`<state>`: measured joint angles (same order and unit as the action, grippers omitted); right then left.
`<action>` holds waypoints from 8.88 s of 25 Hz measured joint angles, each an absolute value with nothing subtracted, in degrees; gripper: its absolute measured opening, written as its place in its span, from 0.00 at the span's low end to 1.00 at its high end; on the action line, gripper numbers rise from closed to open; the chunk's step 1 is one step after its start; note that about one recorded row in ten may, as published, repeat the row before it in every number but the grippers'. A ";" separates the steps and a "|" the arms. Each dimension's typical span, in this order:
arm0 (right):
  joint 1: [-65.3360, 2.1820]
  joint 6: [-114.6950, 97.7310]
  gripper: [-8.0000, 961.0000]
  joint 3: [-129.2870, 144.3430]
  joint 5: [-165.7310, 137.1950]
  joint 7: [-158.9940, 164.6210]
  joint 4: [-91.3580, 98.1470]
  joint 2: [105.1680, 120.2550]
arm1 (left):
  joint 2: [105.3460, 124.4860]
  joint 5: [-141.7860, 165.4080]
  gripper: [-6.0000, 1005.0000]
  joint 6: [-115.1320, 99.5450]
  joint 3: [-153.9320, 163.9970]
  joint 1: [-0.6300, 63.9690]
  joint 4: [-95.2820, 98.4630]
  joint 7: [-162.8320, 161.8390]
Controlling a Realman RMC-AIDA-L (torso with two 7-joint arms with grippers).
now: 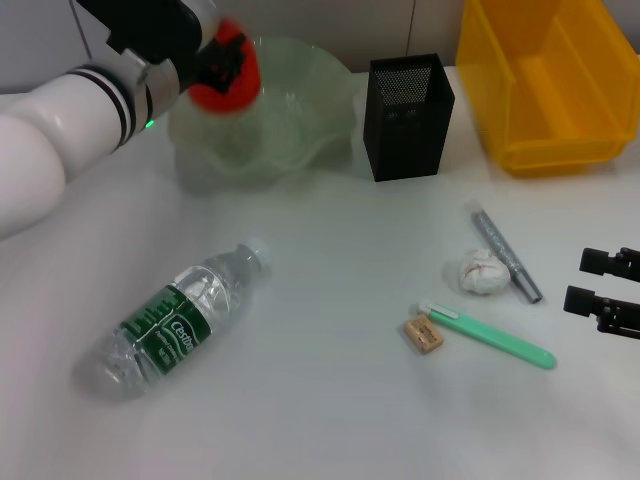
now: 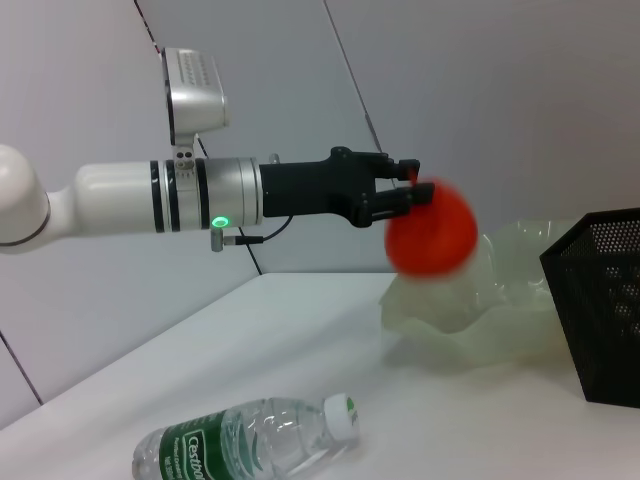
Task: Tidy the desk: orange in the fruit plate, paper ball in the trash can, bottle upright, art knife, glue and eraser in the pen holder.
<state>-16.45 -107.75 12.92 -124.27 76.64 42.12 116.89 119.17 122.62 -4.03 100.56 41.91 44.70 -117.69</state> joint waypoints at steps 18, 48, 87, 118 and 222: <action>-15.93 -106.81 0.78 12.89 -125.53 78.33 42.68 116.90 | 118.74 116.90 0.42 -13.73 99.85 37.63 55.45 -117.64; -28.95 -110.85 0.78 41.13 -136.07 138.55 86.34 117.60 | 118.53 102.19 0.41 -78.88 75.37 23.60 75.55 -107.92; -49.67 -96.37 0.78 63.31 -163.58 142.98 61.38 118.82 | 118.46 98.89 0.41 -77.75 74.35 22.13 67.92 -103.50; -52.12 -91.10 0.78 64.77 -164.89 142.74 51.97 118.91 | 118.44 98.52 0.41 -76.37 73.46 22.86 65.10 -101.90; -44.97 -84.54 0.36 57.28 -167.35 142.51 78.16 114.59 | 118.29 98.68 0.41 -76.19 71.19 23.01 63.55 -101.86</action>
<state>-44.97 -84.54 57.28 -167.35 142.51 78.16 114.59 118.29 98.68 -76.19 71.19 23.01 63.55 -101.86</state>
